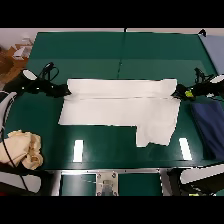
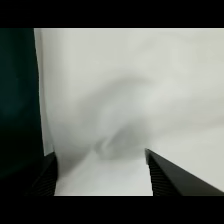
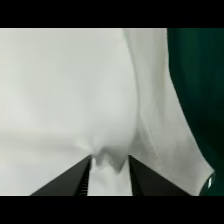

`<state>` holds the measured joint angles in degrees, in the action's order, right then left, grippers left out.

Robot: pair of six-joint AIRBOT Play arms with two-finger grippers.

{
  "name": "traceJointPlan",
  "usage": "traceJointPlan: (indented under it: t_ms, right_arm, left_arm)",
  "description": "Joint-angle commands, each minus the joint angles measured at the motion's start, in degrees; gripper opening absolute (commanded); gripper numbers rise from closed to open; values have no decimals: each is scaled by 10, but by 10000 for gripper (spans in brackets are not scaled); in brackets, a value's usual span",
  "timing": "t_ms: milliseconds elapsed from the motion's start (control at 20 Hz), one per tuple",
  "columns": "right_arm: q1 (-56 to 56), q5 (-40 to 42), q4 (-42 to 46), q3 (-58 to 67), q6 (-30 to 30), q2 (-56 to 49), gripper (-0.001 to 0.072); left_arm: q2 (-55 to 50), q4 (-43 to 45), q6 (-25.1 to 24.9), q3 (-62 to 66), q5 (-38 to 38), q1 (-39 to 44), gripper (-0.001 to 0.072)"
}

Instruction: Fold the shirts.

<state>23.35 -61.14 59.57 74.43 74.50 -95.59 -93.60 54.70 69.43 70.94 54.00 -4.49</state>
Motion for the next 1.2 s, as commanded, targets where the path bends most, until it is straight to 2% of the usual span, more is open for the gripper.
traceJointPlan:
  t_ms: [0,50,100,150,200,250,400,600,650,700,750,800,950,1150]
  right_arm:
    - [13,-101,3,54,17,2,324]
    - [22,-133,6,68,30,8,323]
    - [32,-160,7,70,36,20,239]
    - [40,-184,7,64,36,35,51]
    - [50,-199,7,43,36,58,15]
    - [60,-200,10,9,36,88,14]
    - [98,-186,30,-138,43,201,14]
    - [169,-142,42,-345,83,365,15]
    - [178,-127,42,-392,95,398,32]
    - [179,-109,41,-433,106,422,200]
    - [179,-91,41,-466,109,434,359]
    - [179,-73,39,-495,110,436,403]
    - [178,-13,3,-564,99,432,403]
    - [178,27,-62,-597,46,417,403]
  left_arm:
    - [-3,8,53,30,90,-16,613]
    - [-3,15,76,50,130,-28,613]
    - [-3,23,99,68,180,-44,611]
    - [-2,26,114,77,229,-59,482]
    - [4,28,115,73,273,-71,140]
    - [16,39,116,61,299,-76,22]
    - [105,87,123,-39,282,-72,21]
    - [280,82,143,-226,185,-72,22]
    - [317,74,151,-268,158,-72,42]
    - [348,57,160,-310,132,-72,429]
    - [367,32,164,-346,106,-72,720]
    - [376,-1,155,-380,85,-72,705]
    - [376,-79,132,-458,24,-66,705]
    - [374,-141,134,-508,-175,54,705]
